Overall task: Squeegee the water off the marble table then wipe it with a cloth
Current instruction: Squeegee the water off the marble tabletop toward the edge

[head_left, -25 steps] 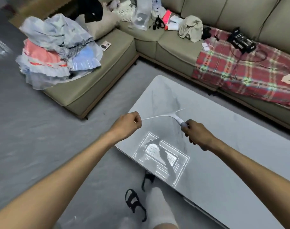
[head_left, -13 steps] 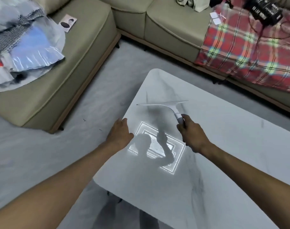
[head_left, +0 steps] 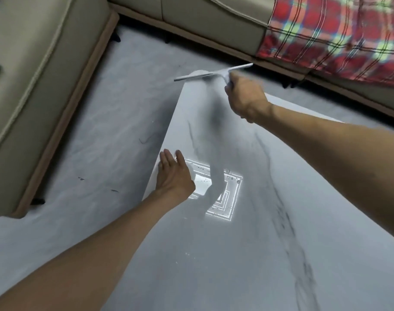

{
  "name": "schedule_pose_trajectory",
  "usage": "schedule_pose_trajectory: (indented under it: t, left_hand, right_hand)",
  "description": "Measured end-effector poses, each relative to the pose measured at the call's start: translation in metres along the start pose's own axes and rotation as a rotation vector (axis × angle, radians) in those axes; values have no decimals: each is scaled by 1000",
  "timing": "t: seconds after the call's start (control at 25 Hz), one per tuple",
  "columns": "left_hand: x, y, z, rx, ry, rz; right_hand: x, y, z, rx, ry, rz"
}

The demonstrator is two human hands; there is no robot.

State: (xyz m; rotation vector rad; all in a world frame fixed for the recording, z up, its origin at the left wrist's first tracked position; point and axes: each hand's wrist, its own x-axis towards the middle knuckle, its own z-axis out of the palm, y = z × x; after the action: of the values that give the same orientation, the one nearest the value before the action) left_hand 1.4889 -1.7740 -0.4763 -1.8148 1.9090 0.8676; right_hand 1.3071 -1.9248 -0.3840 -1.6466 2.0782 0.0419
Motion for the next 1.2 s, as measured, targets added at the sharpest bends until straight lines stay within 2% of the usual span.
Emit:
schedule_pose_trajectory:
  t: [0.2,0.44,0.52,0.6,0.72,0.84,0.96,1.08,1.2]
  left_hand:
    - [0,-1,-8,3,-94,50]
    - [-2,-2,-20,-22,-155,64]
    - [-1,-2,-25,-15,-196,61]
    - [2,-1,-28,-15,-239,53]
    - [5,0,-30,6,-281,36]
    - [7,2,-29,25,-292,35]
    - [4,1,-29,50,-294,42]
    - [1,3,-34,54,-309,44]
    - [-2,4,-40,62,-324,52]
  right_hand:
    - [-43,28,13,-135,-49,-86]
    - [-132,79,-3,-206,-239,-87]
    - [-125,87,-13,-213,-206,-105]
    - [-97,90,-20,-193,-84,-85]
    - [-52,89,-23,-127,1,42]
    - [-55,99,-10,-82,-11,105]
    - [-106,121,5,-91,-50,66]
    - [-169,136,6,-67,-167,101]
    - [-189,137,-7,-59,-200,107]
